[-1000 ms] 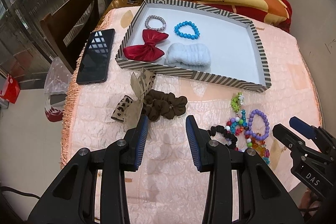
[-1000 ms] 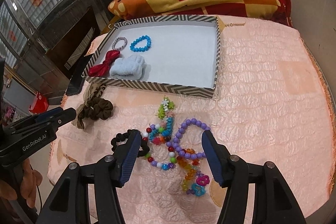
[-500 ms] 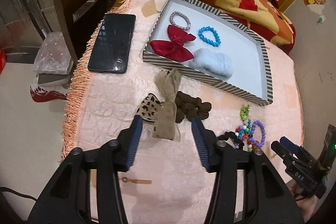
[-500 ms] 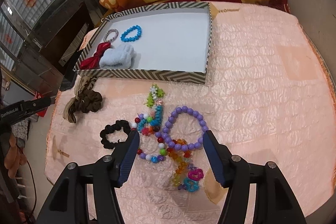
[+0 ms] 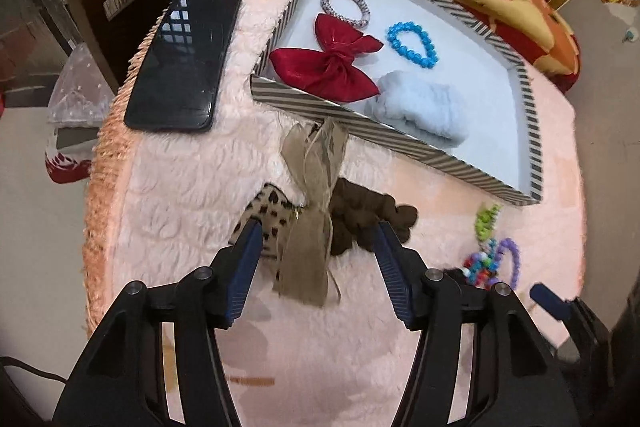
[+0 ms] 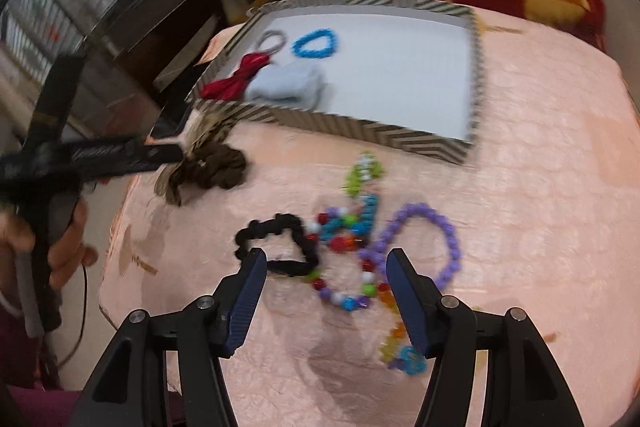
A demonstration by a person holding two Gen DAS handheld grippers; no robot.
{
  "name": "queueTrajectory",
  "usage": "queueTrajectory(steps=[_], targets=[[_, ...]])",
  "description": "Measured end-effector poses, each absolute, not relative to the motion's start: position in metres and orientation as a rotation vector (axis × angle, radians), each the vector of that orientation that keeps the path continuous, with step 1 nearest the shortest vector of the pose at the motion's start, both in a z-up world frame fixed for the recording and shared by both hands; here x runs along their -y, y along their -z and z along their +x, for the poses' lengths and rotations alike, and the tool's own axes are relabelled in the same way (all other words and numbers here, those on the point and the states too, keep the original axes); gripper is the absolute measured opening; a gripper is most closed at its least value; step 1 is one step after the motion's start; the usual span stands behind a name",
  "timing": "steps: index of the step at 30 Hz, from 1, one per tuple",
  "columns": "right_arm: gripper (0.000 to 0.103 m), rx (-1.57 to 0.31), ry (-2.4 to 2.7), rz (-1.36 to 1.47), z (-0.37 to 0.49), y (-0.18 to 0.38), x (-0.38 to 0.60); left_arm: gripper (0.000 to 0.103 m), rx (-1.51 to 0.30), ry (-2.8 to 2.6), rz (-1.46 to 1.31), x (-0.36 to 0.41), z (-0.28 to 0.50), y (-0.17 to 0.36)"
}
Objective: Organize jewelry
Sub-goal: 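Grasp the tan bow and brown scrunchie with the left tool while the right tool grasps the black scrunchie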
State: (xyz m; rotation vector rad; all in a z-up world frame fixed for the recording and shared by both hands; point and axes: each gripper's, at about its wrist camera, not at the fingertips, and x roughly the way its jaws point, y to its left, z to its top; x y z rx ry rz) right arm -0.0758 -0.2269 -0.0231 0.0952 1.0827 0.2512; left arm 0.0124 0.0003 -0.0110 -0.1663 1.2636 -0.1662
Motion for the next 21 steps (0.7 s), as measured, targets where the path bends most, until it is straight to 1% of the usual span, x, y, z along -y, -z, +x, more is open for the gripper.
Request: queueTrajectory(steps=[1, 2, 3, 5, 7, 10, 11, 16, 18, 19, 20, 21], targets=[[0.051, -1.088, -0.259, 0.081, -0.074, 0.026, 0.222, 0.057, -1.267, 0.162, -0.156, 0.001, 0.016, 0.014], [0.048, -1.092, -0.263, 0.071, -0.072, 0.028, 0.218, 0.057, -1.271, 0.157, -0.143, 0.004, 0.019, 0.017], [0.048, -1.095, -0.269, 0.059, -0.068, 0.031, 0.213, 0.057, -1.277, 0.156, -0.130, 0.007, 0.021, 0.020], [0.042, -1.102, -0.283, 0.043, -0.062, 0.035, 0.206, 0.057, -1.291, 0.162, -0.108, 0.011, 0.025, 0.026], [0.040, -1.112, -0.297, 0.025, -0.056, 0.040, 0.201, 0.057, -1.303, 0.161, -0.087, 0.014, 0.027, 0.031], [0.033, -1.128, -0.313, -0.019, -0.048, 0.049, 0.192, 0.057, -1.319, 0.154, -0.080, 0.014, 0.031, 0.038], [0.031, -1.137, -0.315, -0.026, -0.047, 0.052, 0.191, 0.057, -1.322, 0.158, -0.085, 0.013, 0.032, 0.040], [0.030, -1.170, -0.309, -0.044, -0.041, 0.064, 0.188, 0.057, -1.328, 0.168, -0.086, 0.012, 0.036, 0.046], [0.024, -1.177, -0.306, -0.059, -0.041, 0.068, 0.187, 0.057, -1.329, 0.177, -0.079, 0.013, 0.035, 0.049], [0.018, -1.181, -0.300, -0.069, -0.041, 0.070, 0.187, 0.057, -1.330, 0.181, -0.079, 0.013, 0.035, 0.050], [0.010, -1.179, -0.289, -0.081, -0.041, 0.072, 0.187, 0.053, -1.321, 0.185, -0.077, 0.013, 0.034, 0.051], [0.010, -1.171, -0.283, -0.083, -0.041, 0.072, 0.187, 0.048, -1.313, 0.195, -0.073, 0.013, 0.032, 0.050]])
